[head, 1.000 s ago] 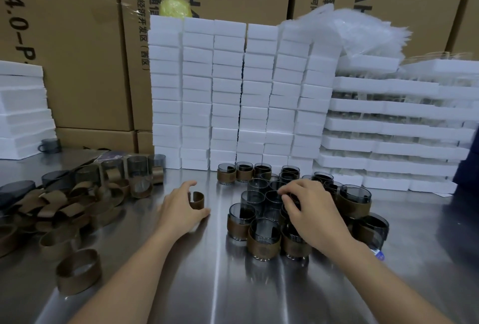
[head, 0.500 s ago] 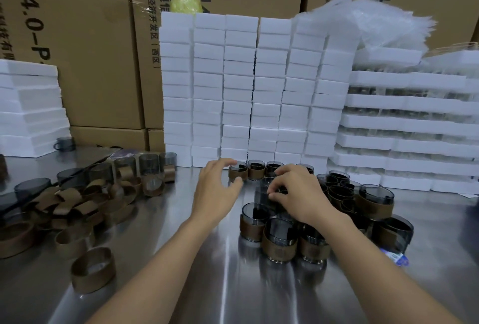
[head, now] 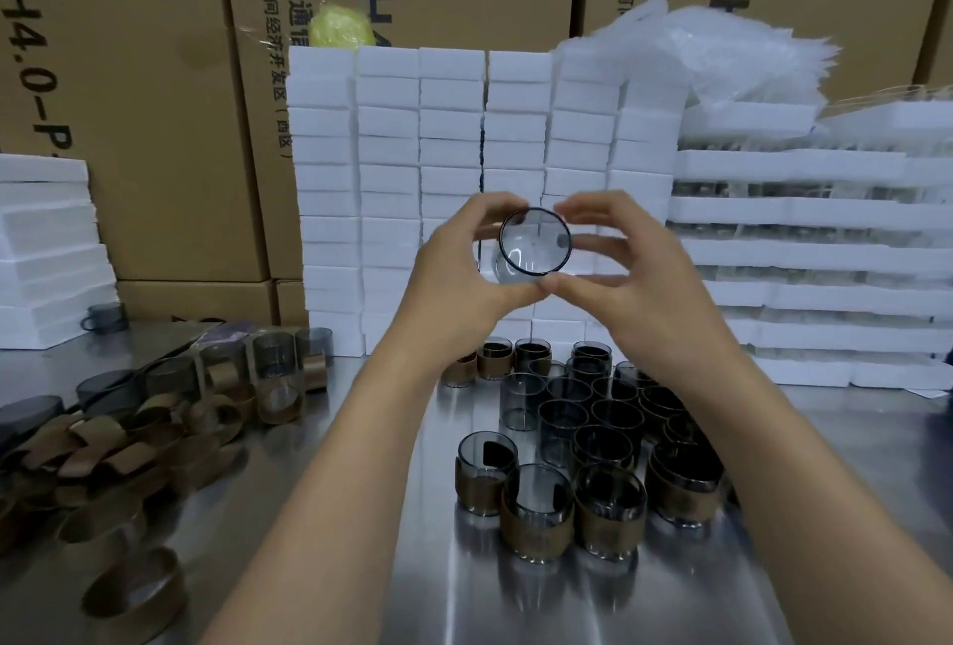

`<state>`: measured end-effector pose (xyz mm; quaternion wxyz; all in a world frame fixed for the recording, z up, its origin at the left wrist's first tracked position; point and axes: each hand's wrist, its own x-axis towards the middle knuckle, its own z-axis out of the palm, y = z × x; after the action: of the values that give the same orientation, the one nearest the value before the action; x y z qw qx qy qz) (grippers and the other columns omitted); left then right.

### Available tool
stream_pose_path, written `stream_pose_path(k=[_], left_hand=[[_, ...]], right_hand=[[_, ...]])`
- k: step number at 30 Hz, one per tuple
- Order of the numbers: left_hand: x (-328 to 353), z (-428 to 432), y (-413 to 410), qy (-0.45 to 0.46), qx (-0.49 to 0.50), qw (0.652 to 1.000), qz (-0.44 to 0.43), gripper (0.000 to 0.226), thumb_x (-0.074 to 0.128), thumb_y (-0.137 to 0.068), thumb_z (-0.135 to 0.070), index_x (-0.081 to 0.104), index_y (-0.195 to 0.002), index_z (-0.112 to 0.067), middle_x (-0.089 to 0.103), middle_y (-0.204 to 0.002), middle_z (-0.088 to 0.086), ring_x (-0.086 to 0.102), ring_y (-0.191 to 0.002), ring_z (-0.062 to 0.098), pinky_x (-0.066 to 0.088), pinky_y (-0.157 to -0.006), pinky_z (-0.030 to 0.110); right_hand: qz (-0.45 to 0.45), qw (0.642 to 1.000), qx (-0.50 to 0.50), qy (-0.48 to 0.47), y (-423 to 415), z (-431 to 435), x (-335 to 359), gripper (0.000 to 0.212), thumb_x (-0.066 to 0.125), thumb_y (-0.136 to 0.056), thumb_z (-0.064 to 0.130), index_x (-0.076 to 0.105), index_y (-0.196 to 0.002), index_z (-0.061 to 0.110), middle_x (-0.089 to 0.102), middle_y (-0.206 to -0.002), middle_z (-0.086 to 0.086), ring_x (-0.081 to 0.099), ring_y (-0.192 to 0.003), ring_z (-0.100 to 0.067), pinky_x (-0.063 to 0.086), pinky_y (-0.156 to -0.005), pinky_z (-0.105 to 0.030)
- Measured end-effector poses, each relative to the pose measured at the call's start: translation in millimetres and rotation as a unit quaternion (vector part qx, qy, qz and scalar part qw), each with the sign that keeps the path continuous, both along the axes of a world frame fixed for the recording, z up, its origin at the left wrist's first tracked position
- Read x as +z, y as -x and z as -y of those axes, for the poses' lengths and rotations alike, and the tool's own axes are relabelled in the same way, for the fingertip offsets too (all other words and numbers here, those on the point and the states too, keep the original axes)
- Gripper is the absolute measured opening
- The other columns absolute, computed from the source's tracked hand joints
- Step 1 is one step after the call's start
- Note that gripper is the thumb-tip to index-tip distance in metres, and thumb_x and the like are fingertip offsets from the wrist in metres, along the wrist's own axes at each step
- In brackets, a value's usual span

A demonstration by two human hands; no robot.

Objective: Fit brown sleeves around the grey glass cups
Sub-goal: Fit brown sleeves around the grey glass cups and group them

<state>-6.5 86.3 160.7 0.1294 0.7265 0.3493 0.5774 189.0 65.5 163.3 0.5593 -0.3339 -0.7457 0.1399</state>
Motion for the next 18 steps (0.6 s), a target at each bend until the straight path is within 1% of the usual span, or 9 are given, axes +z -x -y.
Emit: stream_pose_path(k=[2,3,4,6,9,13,18], left_hand=[[9.4,10.1,0.4,-0.025,-0.012,1.000,-0.002,0.067,0.099,-0.076,-0.018,0.062,-0.128,-0.036,0.070,-0.125,-0.026,0.061,-0.125,-0.007,0.049,-0.096,0.019],[13.1,14.5,0.5,-0.036,-0.017,0.999,-0.005,0.066,0.098,-0.077,-0.016,0.061,-0.128,-0.036,0.070,-0.125,-0.026,0.061,-0.126,-0.005,0.051,-0.098,0.027],[16.5,18.9,1.2,-0.044,-0.019,0.999,-0.010,0.066,0.098,-0.077,-0.014,0.060,-0.127,-0.036,0.069,-0.125,-0.027,0.060,-0.127,-0.004,0.053,-0.100,0.033],[23.2,25.6,2.5,-0.056,-0.018,0.998,-0.022,0.066,0.097,-0.078,-0.012,0.059,-0.126,-0.037,0.068,-0.125,-0.027,0.059,-0.128,-0.005,0.055,-0.101,0.038],[30.1,32.1,2.0,-0.074,-0.013,0.997,-0.029,0.067,0.095,-0.079,-0.010,0.057,-0.127,-0.036,0.066,-0.127,-0.024,0.058,-0.130,-0.001,0.056,-0.101,0.042],[35.0,37.1,1.0,-0.072,-0.013,0.996,-0.047,0.066,0.094,-0.080,-0.011,0.056,-0.126,-0.038,0.065,-0.130,-0.016,0.058,-0.130,0.002,0.056,-0.099,0.042],[41.0,39.8,5.5,-0.036,-0.017,0.996,-0.075,0.063,0.098,-0.078,-0.021,0.056,-0.122,-0.038,0.067,-0.119,-0.024,0.058,-0.126,-0.004,0.054,-0.093,0.033]], right_hand=[[-0.003,1.000,-0.009,-0.005,-2.2,5.1,5.3,0.066,0.090,-0.089,0.021,0.059,-0.143,0.040,0.063,-0.139,0.019,0.064,-0.125,0.004,0.057,-0.099,-0.028],[0.001,1.000,-0.013,-0.005,-3.1,7.1,7.5,0.068,0.090,-0.088,0.025,0.058,-0.146,0.040,0.063,-0.141,0.019,0.063,-0.127,0.003,0.056,-0.101,-0.029],[0.007,1.000,-0.014,-0.006,-3.6,9.5,9.5,0.067,0.089,-0.088,0.028,0.059,-0.147,0.039,0.064,-0.142,0.019,0.062,-0.129,0.002,0.056,-0.104,-0.031],[0.016,1.000,-0.013,-0.016,-4.0,14.6,13.7,0.061,0.087,-0.089,0.030,0.062,-0.145,0.038,0.066,-0.142,0.020,0.060,-0.133,0.000,0.055,-0.106,-0.035],[0.018,0.999,-0.015,-0.037,-4.3,21.0,18.7,0.060,0.087,-0.090,0.030,0.063,-0.144,0.038,0.066,-0.142,0.022,0.060,-0.133,0.000,0.056,-0.105,-0.034],[0.025,0.999,-0.016,-0.028,-6.3,26.1,21.3,0.059,0.086,-0.090,0.032,0.062,-0.144,0.041,0.065,-0.141,0.023,0.061,-0.132,-0.002,0.056,-0.105,-0.038],[0.031,0.999,-0.012,-0.014,-9.5,28.4,23.6,0.057,0.088,-0.089,0.030,0.065,-0.141,0.040,0.068,-0.136,0.023,0.065,-0.127,-0.003,0.060,-0.100,-0.043]])
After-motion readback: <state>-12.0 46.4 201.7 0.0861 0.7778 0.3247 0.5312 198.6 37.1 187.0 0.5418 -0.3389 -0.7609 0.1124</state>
